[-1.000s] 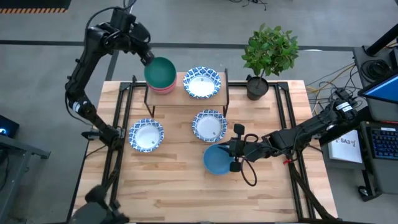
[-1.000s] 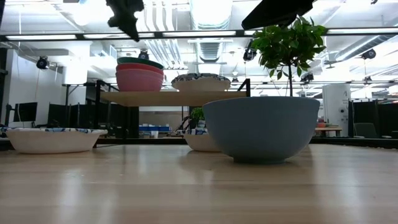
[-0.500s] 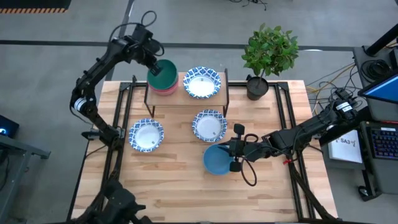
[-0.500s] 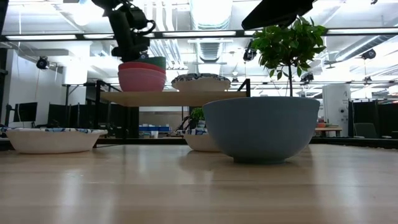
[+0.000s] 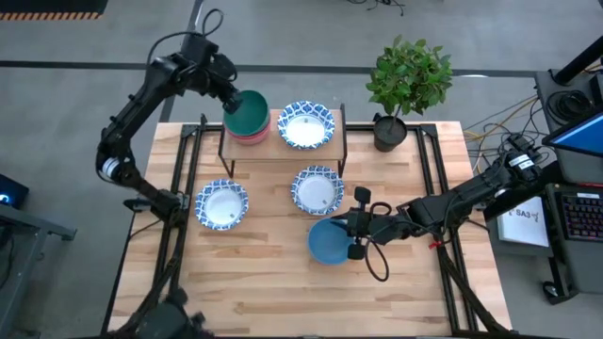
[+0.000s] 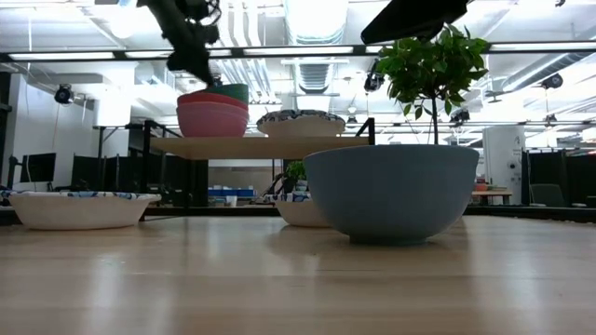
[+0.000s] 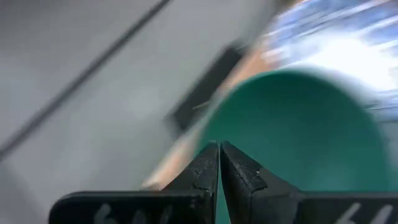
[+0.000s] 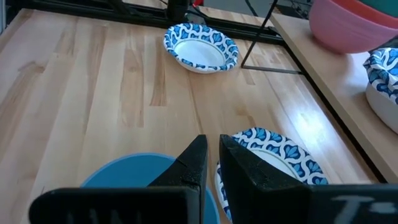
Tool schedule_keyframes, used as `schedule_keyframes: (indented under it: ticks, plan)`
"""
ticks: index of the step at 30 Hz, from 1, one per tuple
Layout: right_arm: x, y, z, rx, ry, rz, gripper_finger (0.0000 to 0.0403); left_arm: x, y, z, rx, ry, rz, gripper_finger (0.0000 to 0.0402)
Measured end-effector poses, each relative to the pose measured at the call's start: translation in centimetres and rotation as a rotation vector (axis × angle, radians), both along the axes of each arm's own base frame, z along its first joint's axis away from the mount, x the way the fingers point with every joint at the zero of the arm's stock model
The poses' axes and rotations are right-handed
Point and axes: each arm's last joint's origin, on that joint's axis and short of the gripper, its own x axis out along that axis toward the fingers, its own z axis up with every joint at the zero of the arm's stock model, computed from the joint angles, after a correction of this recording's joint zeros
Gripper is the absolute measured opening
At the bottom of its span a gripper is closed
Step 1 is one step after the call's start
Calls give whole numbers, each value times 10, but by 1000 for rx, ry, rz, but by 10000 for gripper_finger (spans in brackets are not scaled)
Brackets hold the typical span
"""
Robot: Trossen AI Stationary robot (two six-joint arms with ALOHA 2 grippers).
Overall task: Place and stack bowls onto a shelf
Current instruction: Stack the green bowl on the orange bowl on the shelf
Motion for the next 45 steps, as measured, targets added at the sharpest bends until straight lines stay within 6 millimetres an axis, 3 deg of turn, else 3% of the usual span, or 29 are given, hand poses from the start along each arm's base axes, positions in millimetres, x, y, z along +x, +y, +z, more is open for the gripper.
schedule_keyframes:
  ticks: [4, 7, 14, 20, 25, 33, 45]
  plan:
    - [2, 1, 1, -12, -19, 11, 34, 3, -18, 12, -92, -248, -225, 0]
    - [5, 2, 0, -29, -34, 23, 34, 11, -33, 13, -53, -368, -278, 0]
    - [10, 3, -6, -48, -19, 25, 34, 33, -64, -25, 94, -581, -301, 0]
    - [11, 3, -5, -48, -29, 27, 34, 36, -75, -66, 298, -623, -169, 0]
    - [11, 3, -5, -49, -29, 28, 34, 37, -76, -87, 309, -675, -155, 0]
    - [12, 3, -6, -50, -28, 28, 34, 42, -69, -104, 295, -602, -82, 0]
    - [12, 3, -6, -50, -28, 27, 34, 37, -72, -103, 263, -582, -43, 0]
